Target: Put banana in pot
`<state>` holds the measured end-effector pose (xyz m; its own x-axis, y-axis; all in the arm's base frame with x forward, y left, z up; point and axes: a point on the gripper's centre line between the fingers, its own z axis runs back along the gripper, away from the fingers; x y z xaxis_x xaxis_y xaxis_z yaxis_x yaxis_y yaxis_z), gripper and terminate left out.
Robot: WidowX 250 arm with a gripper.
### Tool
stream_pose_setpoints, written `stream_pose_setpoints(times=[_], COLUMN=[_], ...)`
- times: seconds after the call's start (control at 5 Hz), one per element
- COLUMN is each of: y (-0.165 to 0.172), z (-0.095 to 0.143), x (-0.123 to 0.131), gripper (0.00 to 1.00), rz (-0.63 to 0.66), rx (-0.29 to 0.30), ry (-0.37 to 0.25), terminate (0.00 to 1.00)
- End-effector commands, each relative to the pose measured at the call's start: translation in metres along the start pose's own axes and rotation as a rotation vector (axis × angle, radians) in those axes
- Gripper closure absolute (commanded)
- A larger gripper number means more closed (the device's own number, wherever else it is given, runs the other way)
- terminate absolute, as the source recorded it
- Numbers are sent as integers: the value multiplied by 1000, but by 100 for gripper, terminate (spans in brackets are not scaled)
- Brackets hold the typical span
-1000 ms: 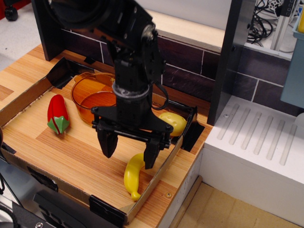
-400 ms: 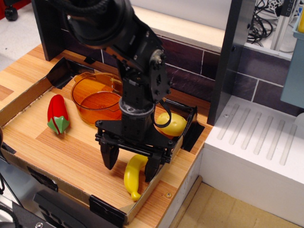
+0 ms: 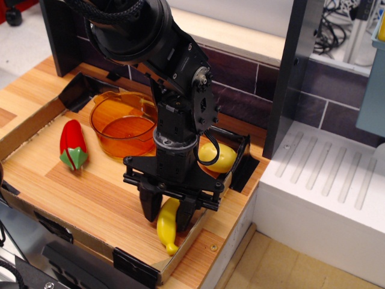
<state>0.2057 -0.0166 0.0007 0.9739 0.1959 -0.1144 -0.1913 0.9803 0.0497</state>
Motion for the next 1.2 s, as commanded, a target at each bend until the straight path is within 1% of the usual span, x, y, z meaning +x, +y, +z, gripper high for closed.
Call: stream_pose_setpoints(times=[0.0,0.2,0.4,0.6,0.8,1.0], y=[9,17,34,62,83,97], z=[30,63,96,114,115,100], x=[3,6,18,40,60,77], gripper=[100,100,100,100,100,100], rz=[15,71,197,340,424,477], rx=[-74,-145,-200,-216,-220,-192], ry=[1,-36,-53,-78,-66,-55], terminate=[0,0,0,0,0,0])
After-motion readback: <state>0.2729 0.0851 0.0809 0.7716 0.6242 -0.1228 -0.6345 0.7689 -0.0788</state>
